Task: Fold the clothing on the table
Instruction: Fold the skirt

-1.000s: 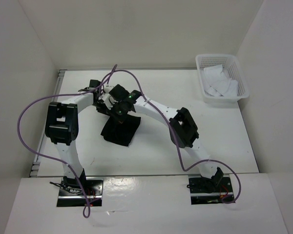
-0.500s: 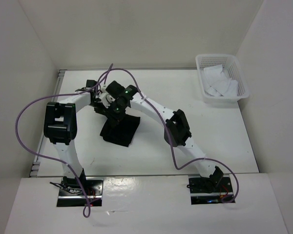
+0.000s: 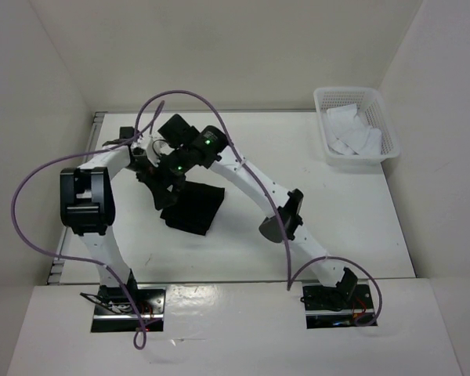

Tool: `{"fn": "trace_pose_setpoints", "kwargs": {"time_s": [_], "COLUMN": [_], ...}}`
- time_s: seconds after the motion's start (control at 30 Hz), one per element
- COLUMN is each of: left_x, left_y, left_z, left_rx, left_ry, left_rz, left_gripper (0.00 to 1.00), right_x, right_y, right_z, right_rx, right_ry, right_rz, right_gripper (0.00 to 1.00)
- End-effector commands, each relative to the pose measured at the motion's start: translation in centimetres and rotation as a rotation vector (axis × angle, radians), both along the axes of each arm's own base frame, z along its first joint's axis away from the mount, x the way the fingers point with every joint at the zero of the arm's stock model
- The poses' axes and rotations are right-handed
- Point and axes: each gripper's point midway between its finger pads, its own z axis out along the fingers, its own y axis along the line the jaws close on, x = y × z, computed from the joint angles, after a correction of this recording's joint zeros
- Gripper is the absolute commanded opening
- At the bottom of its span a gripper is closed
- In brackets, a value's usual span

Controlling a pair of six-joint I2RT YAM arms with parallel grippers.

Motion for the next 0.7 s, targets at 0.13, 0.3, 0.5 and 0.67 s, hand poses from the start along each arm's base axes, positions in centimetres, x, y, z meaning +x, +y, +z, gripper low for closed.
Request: {"fn": "trace_pose_setpoints", "kwargs": {"time_s": [0.13, 0.3, 0.5, 0.67], "left_x": [-0.2, -2.0, -1.7, -1.1], "left_y": [0.8, -2.9, -3.8, -4.4], "left_z": [11.2, 12.3, 11.9, 11.9], "left_rx": [0.054, 0.079, 0.081, 0.026], "left_ry": [-0.266, -0.327, -0.300, -0.264], "left_rz": [-0.009, -0.102, -0.099, -0.085], "left_gripper": [0.76, 0.95, 0.96, 0.96], "right_x": [-1.0, -0.2, -1.2, -0.9], "right_y": [-4.3, -10.8, -19.3, -25.1], "right_z": [10.6, 5.2, 0.5, -4.2], "right_rx": [0.087, -0.113, -0.265, -0.390], "right_ry": [-0.269, -0.294, -0.429, -0.537], "right_rz": [-0.039, -0.115, -0.163, -0.271], "right_gripper": [0.95, 0.95, 0.98, 0.98]}}
